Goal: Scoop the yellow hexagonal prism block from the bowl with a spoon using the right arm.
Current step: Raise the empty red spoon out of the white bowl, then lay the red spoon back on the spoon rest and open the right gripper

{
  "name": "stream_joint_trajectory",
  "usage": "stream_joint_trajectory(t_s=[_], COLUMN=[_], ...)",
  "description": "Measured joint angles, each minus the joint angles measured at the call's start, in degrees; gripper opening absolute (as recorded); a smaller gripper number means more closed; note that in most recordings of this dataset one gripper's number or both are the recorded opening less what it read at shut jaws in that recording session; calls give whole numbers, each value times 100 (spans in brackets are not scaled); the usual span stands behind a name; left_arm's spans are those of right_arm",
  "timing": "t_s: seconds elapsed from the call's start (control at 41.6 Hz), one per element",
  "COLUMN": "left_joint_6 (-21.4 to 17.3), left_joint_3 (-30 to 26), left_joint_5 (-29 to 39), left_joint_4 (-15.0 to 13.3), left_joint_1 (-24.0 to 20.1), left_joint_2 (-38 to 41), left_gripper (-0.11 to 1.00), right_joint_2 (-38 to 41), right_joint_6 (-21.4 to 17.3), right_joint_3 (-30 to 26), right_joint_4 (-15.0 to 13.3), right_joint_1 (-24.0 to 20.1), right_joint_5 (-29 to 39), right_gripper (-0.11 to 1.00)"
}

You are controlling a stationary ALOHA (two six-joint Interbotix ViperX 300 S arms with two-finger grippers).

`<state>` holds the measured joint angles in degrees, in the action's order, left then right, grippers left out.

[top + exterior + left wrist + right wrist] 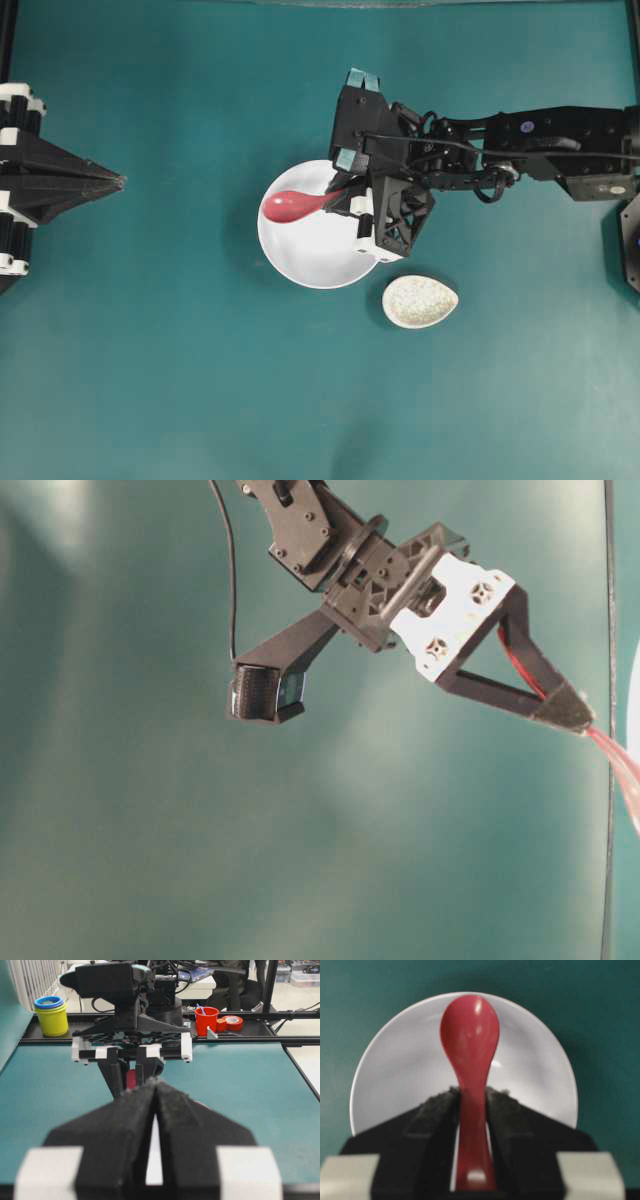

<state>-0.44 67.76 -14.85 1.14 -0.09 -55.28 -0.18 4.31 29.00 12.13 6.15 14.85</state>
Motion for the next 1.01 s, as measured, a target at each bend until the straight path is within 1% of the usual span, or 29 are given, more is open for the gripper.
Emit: stream_joint_trajectory(t_s=[0.144,0.264,0.385,0.481,0.601,0.745,0.866,1.01], left_joint_6=[0,0,0,0,0,9,9,9], left_joint_3=[0,0,0,0,0,0,0,0], left_joint_5=[0,18,44,53,53,53,53,53], left_joint_4=[0,0,0,0,0,0,0,0], left_joint_1=[0,0,0,0,0,0,0,0], left_joint_2=[-9,-9,-9,-9,-9,-9,0,-9], left_gripper=[0,0,0,0,0,0,0,0], right_joint_2=[-26,-264,-589,-870,-1266,-1793,-2092,-2197], right_joint_6=[0,0,-35,-44,-62,-70,-62,-62], right_joint_3=[0,105,334,642,1090,1661,2065,2496], right_joint_4=[0,0,9,26,123,229,360,501], right_joint_1=[-9,-18,-53,-149,-387,-791,-1063,-1371], right_joint_5=[9,0,-44,-316,-896,-1547,-1872,-2153], right_gripper=[24,24,24,24,24,24,24,24])
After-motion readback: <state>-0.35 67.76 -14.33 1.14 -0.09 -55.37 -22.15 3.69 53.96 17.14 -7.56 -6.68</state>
